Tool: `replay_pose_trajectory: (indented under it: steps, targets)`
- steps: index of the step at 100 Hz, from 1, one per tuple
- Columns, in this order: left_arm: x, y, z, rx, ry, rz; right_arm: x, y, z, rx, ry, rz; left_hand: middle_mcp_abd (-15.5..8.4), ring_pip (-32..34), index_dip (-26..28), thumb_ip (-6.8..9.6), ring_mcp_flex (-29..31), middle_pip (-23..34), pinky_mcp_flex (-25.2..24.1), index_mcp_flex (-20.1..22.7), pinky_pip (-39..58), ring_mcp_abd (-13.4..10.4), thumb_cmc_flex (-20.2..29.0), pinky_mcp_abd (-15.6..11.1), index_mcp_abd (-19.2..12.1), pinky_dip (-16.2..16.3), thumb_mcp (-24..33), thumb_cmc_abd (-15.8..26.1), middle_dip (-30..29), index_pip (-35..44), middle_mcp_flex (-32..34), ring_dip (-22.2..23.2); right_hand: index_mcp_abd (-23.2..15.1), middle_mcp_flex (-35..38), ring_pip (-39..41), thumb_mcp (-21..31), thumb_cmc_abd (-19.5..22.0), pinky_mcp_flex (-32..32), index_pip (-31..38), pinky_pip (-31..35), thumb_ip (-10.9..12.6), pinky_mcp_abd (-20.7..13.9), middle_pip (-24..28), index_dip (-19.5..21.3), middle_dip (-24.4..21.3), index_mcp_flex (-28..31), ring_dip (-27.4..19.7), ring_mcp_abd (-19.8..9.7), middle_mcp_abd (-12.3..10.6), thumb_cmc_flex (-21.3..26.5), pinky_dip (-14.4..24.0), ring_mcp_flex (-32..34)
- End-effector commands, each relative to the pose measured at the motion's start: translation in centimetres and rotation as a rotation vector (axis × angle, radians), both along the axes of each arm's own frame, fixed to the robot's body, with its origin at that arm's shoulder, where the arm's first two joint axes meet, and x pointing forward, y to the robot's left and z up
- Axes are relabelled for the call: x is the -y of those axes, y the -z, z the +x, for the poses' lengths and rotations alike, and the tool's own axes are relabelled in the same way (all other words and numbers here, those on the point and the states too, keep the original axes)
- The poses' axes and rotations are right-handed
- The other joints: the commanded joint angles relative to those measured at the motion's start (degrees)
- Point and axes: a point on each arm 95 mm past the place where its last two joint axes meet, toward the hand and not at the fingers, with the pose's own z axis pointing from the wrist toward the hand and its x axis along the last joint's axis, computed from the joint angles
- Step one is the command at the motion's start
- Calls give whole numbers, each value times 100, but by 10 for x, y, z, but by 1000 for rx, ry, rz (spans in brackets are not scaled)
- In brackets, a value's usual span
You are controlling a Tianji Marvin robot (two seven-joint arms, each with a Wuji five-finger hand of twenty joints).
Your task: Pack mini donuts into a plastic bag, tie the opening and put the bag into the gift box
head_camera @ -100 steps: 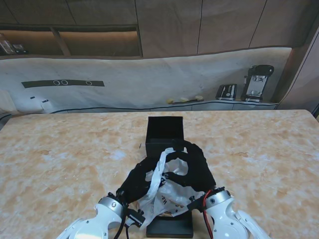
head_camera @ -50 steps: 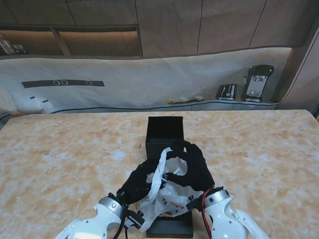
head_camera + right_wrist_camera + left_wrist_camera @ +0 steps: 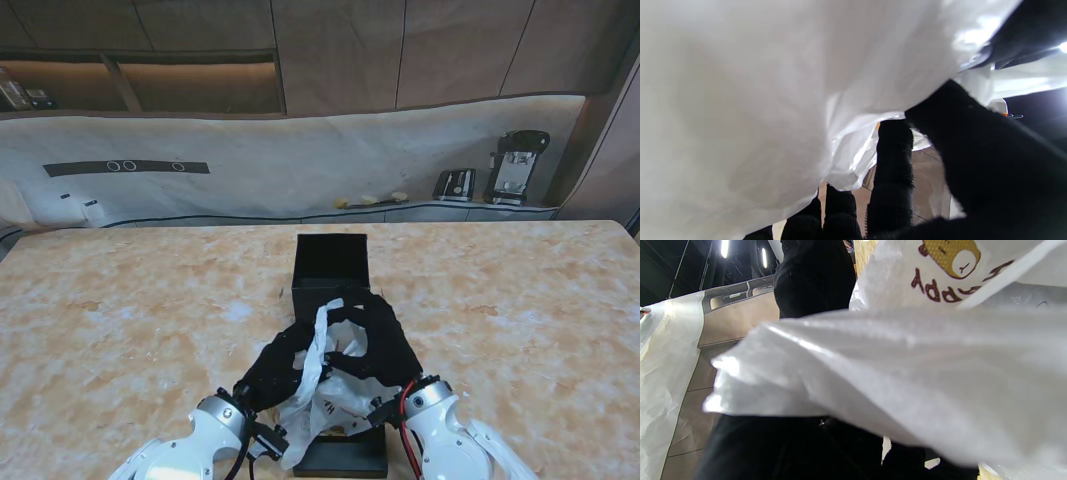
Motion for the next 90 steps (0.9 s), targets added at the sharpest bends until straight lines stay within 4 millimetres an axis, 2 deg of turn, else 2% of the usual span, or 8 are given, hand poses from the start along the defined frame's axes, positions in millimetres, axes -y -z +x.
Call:
replay_pose_trajectory:
  steps: [1,17,22,27,50,60,70,90]
  targets:
    - [8,-5,-4,3,29,-23,-13,6,-8,-31,-18,22,-86,-96,28,104,-86,-8,-60,89,-67,-199,110,-164,-956,-53,187,-102,27,-116,-109,146,38,-61,138,-408,-342,4,47,-70,-187,-151,129,58,-22,145,61,-203,-101,-117,36,-88]
    - [7,-4,-5,4,23,-14,-19,5,-9,-37,39,66,-34,13,44,98,-89,97,-66,93,14,-173,108,-176,-957,16,153,-104,151,-138,-84,253,501,427,872,-442,-238,-76,309,250,-166,-154,402,40,117,1003,337,-193,-113,242,426,-93]
    - [7,-3,-5,3,21,-11,-21,5,-10,-50,63,87,-30,209,40,94,-106,196,-69,94,98,-151,117,-181,-979,117,102,-88,281,-165,-58,413,571,621,1047,-622,-288,-89,1060,286,-637,-153,437,-996,166,1198,325,-173,-116,557,659,-50]
    - [6,-3,-6,1,15,-11,-22,4,-10,-59,86,101,-35,350,35,99,-126,313,-57,92,176,-158,122,-191,-1009,234,78,-91,441,-183,-50,559,653,768,1149,-765,-326,-66,1586,317,-795,-148,495,-1334,197,1295,353,-155,-95,738,733,15]
    - [5,-3,-6,19,-9,5,-29,4,-12,-90,140,140,-122,292,-61,78,-198,489,-133,126,299,-167,147,-324,-1131,705,-11,-120,921,-201,-182,1245,1145,1354,1400,-805,-265,57,2586,343,-763,-98,645,-1345,263,1882,413,-118,-56,1200,757,252]
    - [3,-4,-5,25,-20,7,-29,5,-14,-104,137,139,-129,195,-76,65,-216,471,-132,110,261,-178,138,-328,-1159,717,-49,-90,932,-209,-198,1313,1482,1424,1424,-642,-261,74,2659,329,-589,-105,595,-880,266,1871,378,-138,13,1231,735,250]
    - [2,-5,-5,32,-30,11,-28,6,-16,-124,122,151,-136,165,-92,58,-208,469,-120,89,244,-180,135,-338,-1168,702,-91,-69,930,-213,-217,1315,1705,1433,1388,-205,-202,39,2621,276,-306,-161,511,190,250,1700,333,-198,127,1079,680,217]
    - [-3,-5,-2,62,-41,40,-25,3,-19,-179,110,202,-131,98,-152,98,-205,435,-115,88,251,-177,140,-335,-1167,718,-152,-53,893,-189,-203,1320,1786,1623,1297,1243,-265,-43,2638,212,385,-303,427,1556,217,1562,286,-270,322,834,637,211]
